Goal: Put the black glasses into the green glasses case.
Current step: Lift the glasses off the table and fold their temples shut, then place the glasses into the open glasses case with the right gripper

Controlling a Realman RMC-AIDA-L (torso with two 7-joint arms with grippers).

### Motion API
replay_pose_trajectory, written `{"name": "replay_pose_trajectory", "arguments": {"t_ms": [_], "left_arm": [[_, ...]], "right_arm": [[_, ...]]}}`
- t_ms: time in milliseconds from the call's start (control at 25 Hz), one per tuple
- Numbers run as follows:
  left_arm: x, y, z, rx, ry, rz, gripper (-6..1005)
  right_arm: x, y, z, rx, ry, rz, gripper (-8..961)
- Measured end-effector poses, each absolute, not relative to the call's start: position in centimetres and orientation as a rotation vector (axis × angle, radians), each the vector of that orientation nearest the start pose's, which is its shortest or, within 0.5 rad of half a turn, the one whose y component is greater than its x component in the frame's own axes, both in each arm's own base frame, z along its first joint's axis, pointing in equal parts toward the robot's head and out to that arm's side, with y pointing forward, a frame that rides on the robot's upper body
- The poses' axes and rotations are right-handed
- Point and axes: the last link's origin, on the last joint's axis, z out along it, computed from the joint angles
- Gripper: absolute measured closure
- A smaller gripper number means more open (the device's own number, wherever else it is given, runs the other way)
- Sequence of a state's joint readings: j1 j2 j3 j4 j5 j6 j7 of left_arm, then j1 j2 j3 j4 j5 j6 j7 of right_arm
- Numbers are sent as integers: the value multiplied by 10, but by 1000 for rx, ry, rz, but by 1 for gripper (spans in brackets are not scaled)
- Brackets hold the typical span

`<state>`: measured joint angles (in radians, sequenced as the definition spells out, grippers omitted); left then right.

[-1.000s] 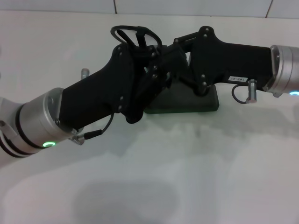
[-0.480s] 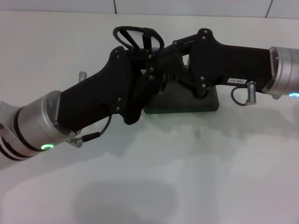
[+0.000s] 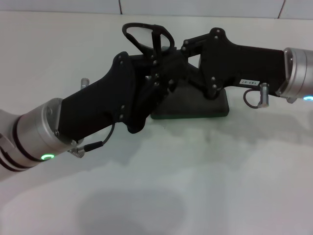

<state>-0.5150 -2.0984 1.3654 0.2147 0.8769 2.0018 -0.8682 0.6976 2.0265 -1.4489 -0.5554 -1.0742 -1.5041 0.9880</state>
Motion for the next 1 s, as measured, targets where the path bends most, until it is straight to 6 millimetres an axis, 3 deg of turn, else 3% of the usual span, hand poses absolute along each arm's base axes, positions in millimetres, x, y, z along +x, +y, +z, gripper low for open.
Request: {"name": "replay_pose_trajectory", "arguments": {"t_ms": [400, 520, 760, 1000], "left_arm": [[-198, 255, -16, -2364, -183, -1855, 955], [-202, 252, -11, -2358, -170, -1854, 955], [-213, 248, 1, -2358, -133, -1817, 954], [-222, 245, 8, -2343, -137, -1788, 954]], "right_arm": [[122, 358, -29, -2722, -133, 1190, 900], [117, 361, -28, -2768, -114, 1077, 900], [100, 366, -39, -2907, -68, 505, 900], [89, 372, -52, -2860, -133, -72, 899]]}}
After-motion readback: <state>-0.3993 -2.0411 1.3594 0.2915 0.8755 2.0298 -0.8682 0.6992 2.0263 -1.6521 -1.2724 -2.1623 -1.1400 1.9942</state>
